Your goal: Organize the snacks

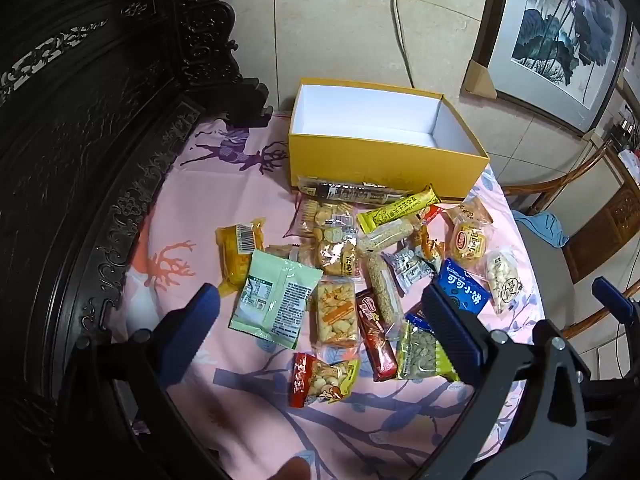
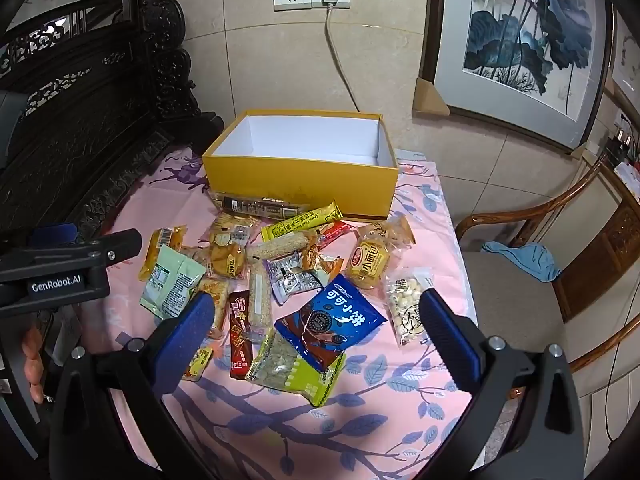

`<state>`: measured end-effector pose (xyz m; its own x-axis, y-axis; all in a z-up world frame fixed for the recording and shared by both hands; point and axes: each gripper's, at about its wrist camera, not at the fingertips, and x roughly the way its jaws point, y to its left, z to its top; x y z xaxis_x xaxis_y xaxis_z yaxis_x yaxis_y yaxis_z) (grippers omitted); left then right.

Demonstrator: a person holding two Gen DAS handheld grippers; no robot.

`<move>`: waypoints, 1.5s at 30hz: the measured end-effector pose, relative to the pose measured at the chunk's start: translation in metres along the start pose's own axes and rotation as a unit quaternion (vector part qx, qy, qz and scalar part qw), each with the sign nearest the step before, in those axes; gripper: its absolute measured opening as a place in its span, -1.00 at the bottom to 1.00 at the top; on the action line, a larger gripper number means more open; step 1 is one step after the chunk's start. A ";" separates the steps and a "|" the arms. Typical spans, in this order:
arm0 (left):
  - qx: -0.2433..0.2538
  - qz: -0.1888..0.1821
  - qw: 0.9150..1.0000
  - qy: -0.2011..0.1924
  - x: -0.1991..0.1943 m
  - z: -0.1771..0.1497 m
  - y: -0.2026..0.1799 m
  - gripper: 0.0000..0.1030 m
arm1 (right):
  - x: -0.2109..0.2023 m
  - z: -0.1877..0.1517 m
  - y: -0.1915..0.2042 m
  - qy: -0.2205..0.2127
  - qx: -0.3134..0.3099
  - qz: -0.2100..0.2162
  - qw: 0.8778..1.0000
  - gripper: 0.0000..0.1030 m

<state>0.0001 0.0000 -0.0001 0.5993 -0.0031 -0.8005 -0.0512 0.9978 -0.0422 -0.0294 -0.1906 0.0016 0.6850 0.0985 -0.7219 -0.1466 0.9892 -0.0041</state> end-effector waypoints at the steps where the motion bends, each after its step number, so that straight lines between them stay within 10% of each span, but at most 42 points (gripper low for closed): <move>1: 0.000 0.000 1.000 0.000 0.000 0.000 0.000 0.96 | 0.000 0.000 0.000 0.000 0.001 0.000 1.000 0.97; 45: 0.007 0.005 1.000 0.007 0.000 -0.008 0.001 0.96 | 0.018 0.005 -0.007 0.034 0.025 -0.023 0.999 0.97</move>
<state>-0.0065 0.0009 -0.0053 0.5882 0.0071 -0.8087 -0.0472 0.9986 -0.0256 -0.0126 -0.1954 -0.0082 0.6399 0.0465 -0.7671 -0.0781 0.9969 -0.0048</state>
